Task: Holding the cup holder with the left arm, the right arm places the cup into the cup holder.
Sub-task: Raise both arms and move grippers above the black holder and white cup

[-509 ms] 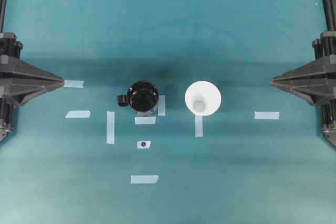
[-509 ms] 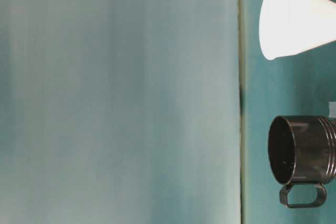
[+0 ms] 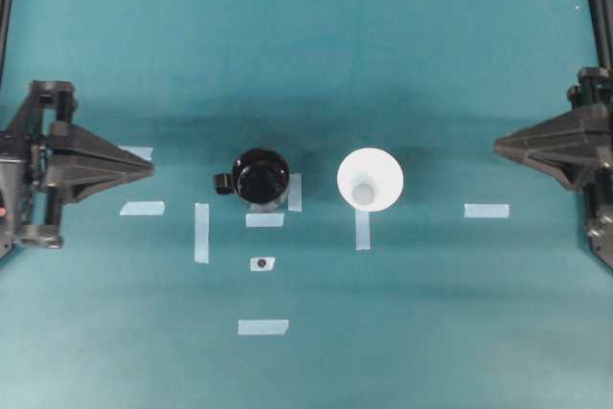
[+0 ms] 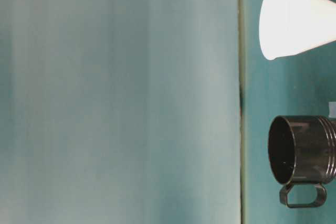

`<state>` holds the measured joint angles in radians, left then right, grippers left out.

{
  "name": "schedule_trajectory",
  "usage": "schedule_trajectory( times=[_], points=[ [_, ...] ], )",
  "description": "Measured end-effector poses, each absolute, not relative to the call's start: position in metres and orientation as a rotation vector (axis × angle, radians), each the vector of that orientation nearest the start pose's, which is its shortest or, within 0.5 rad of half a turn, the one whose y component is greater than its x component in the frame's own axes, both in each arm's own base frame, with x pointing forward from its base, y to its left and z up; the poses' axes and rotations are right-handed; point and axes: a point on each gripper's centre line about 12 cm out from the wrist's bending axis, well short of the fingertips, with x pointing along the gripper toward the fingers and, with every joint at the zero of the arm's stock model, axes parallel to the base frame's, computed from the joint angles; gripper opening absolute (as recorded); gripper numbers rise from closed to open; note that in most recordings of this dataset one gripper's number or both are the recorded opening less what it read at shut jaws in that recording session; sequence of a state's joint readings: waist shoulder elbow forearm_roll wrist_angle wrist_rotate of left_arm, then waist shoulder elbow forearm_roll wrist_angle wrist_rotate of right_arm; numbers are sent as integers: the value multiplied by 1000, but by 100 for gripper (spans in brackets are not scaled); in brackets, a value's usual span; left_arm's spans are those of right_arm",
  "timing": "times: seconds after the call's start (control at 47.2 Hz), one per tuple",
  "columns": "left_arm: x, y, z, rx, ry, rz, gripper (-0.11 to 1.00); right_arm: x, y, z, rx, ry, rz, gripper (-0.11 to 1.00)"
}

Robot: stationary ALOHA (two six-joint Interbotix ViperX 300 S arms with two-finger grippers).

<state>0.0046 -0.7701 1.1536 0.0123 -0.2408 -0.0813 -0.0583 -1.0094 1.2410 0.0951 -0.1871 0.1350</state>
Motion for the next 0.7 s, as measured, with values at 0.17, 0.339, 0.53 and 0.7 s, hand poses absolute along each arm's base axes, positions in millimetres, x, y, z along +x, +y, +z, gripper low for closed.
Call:
schedule_trajectory(
  times=[0.17, 0.339, 0.53, 0.7],
  points=[
    [243, 1, 246, -65, 277, 14, 3, 190, -18, 260, 324, 172, -126, 4],
    [252, 2, 248, -27, 370, 12, 3, 189, -17, 257, 364, 271, -135, 4],
    [255, 3, 245, 7, 419, 11, 3, 190, -17, 254, 355, 312, -139, 4],
    [258, 14, 241, 29, 446, 46, 3, 195, -18, 255, 323, 371, -145, 4]
  ],
)
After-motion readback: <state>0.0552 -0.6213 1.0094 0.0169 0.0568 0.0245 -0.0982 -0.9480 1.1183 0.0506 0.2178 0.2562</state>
